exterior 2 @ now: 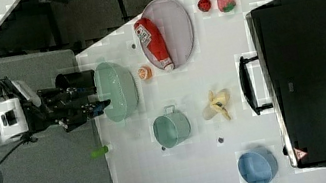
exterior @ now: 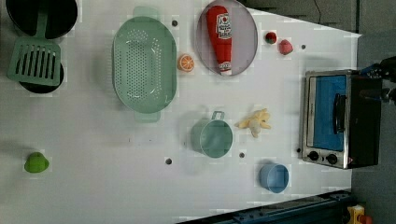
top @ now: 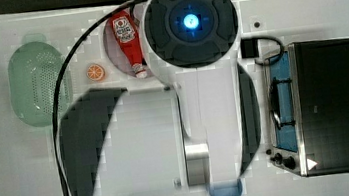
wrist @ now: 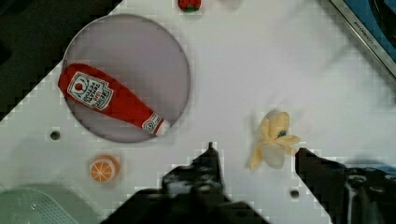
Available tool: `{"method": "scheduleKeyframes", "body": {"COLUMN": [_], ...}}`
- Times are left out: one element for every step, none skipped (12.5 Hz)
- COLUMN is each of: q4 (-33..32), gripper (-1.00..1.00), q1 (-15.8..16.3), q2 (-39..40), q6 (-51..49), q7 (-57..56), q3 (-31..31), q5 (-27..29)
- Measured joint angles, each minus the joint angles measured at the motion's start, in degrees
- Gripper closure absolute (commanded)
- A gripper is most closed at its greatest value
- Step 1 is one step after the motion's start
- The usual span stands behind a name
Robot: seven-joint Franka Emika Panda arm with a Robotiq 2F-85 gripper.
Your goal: Pick banana from table and place on oven.
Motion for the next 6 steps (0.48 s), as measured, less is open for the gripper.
{"method": "scheduleKeyframes", "body": {"q4": [-6.71, -12.14, -16.17, -18.18, -18.30, -17.29], "gripper": [-0.59, -0.81, -0.99, -1.00, -1.00, -1.00], "q1": [-0.35, -0.40, -0.11, -0.25, -0.40, -0.54], "q2": [-5.89, -12.80, -19.46, -25.24, -29.98, -33.70], "q6": [-5.27, -11.11, -14.21, -15.72, -15.85, -15.59], "q7": [0.67, 1.14, 1.76, 1.85, 1.85, 1.85], "q3": [0.14, -0.28, -1.11, -1.29, -1.19, -1.10], "q5": [1.35, 1.84, 1.85, 1.87, 1.89, 1.36]}}
